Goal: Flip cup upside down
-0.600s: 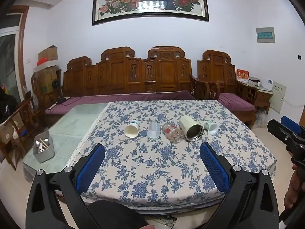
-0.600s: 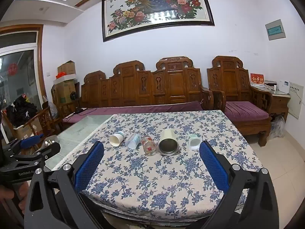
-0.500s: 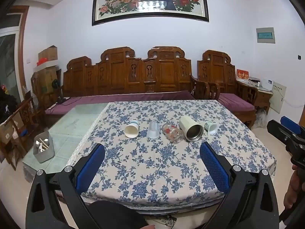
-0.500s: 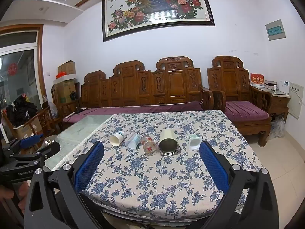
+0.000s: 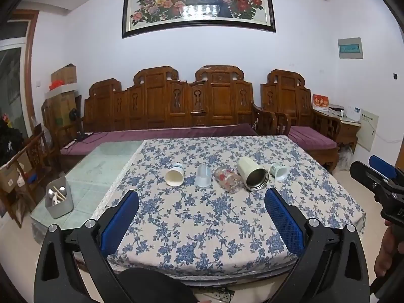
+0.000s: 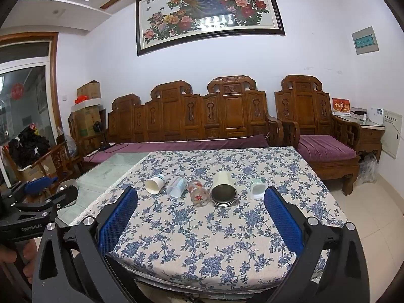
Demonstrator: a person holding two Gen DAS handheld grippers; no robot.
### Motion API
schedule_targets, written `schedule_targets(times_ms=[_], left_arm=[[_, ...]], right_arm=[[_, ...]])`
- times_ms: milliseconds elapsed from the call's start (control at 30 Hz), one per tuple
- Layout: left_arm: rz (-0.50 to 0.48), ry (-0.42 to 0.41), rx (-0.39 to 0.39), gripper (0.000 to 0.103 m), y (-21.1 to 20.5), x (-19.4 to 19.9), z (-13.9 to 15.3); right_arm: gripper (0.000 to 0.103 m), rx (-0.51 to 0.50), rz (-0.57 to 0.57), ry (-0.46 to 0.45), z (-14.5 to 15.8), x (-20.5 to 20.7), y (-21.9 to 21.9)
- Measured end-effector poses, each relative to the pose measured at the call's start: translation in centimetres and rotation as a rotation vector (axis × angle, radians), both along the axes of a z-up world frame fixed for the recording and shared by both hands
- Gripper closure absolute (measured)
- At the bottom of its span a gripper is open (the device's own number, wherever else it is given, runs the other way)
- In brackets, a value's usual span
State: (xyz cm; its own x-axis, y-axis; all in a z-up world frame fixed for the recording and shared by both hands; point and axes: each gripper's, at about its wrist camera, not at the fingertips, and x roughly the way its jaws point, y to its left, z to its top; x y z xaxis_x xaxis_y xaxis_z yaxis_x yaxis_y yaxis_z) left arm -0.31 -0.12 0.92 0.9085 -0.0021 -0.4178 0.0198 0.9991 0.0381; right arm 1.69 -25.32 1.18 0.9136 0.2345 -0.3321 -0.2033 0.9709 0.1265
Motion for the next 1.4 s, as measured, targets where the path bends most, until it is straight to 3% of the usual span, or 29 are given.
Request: schedule_targets(times_ms=[1400], left_arm=[[-0.001, -0.031, 0.001, 0.007, -0.1, -0.6, 0.9]], right_arm=[[0.003, -0.001, -0.001, -0.006, 0.0, -0.1, 0.1]])
